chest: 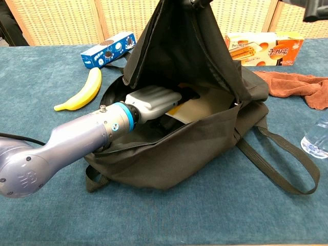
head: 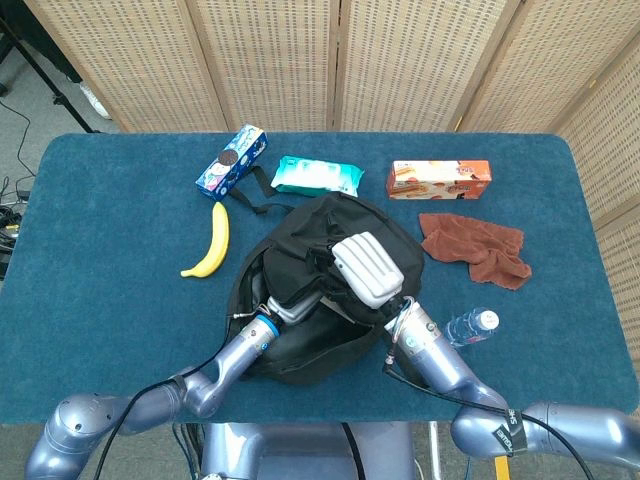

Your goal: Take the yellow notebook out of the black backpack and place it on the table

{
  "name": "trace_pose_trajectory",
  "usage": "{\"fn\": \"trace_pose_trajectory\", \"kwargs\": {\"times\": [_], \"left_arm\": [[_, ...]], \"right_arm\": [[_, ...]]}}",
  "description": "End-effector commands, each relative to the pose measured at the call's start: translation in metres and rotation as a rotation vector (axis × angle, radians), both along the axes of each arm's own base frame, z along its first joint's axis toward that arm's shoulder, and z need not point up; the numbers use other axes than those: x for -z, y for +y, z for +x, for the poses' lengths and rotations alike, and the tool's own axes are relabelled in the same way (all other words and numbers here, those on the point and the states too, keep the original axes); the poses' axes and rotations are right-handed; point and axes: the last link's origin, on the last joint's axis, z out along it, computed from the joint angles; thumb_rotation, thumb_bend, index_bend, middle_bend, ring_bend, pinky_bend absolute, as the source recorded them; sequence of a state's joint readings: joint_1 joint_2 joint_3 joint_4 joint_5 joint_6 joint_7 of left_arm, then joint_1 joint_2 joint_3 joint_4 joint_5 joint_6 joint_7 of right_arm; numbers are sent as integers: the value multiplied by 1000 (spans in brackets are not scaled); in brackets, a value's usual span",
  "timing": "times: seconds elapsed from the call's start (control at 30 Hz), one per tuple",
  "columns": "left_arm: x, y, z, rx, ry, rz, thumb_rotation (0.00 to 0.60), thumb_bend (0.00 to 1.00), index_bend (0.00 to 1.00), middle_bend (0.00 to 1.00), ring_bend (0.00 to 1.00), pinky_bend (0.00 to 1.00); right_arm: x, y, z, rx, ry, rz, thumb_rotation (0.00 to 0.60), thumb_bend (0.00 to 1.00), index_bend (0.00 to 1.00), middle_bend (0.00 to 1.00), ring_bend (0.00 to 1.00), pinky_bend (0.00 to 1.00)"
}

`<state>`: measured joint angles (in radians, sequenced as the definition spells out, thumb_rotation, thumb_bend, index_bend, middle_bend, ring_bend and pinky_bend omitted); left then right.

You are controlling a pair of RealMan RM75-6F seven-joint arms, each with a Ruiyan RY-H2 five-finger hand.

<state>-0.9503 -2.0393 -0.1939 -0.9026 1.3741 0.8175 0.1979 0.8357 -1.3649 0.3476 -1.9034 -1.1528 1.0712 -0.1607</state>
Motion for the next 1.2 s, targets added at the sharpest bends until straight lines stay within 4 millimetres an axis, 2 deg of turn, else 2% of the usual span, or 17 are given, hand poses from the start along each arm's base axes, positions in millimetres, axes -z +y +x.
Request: {"fn": "trace_pose_trajectory", "kwargs": {"times": [0.03, 0.27, 0.37, 0.57, 0.63, 0.73, 1.0, 1.2], "left_arm": [[1, 2, 2, 2, 5, 10, 600, 620, 0, 0, 0, 0], [4, 12, 9, 0, 16, 36, 600, 630, 0, 0, 0, 1], [4, 16, 13, 1, 14, 56, 600, 647, 15, 0, 0, 44], [4, 20, 16, 1, 8, 79, 600, 669, 96, 0, 0, 73], [4, 21, 16, 1, 7, 83, 600, 669, 139, 0, 11, 103], [3, 21, 16, 6, -4, 93, 600, 669, 227, 13, 81, 192], [-1, 19, 15, 39, -59, 123, 600, 670, 508, 250, 267, 411], [-5, 17, 13, 73, -99, 143, 600, 668, 666, 374, 342, 471]], "right_arm": [[-1, 0, 0, 0, -1, -1, 600, 555, 653, 666, 557, 599], [-4, 0, 0, -3, -6, -5, 600, 555, 654, 666, 557, 599], [-6, 0, 0, -4, -5, -8, 600, 556, 654, 666, 558, 599], [-7, -1, -2, 2, -10, -8, 600, 556, 654, 666, 558, 599], [-8, -2, -2, 2, -11, -8, 600, 555, 654, 666, 559, 599], [-8, -2, -2, 0, -13, -10, 600, 555, 654, 666, 559, 599], [-11, -5, -3, 9, -14, -19, 600, 556, 654, 666, 558, 599], [-12, -6, -3, 12, -18, -20, 600, 557, 653, 666, 559, 599]]}}
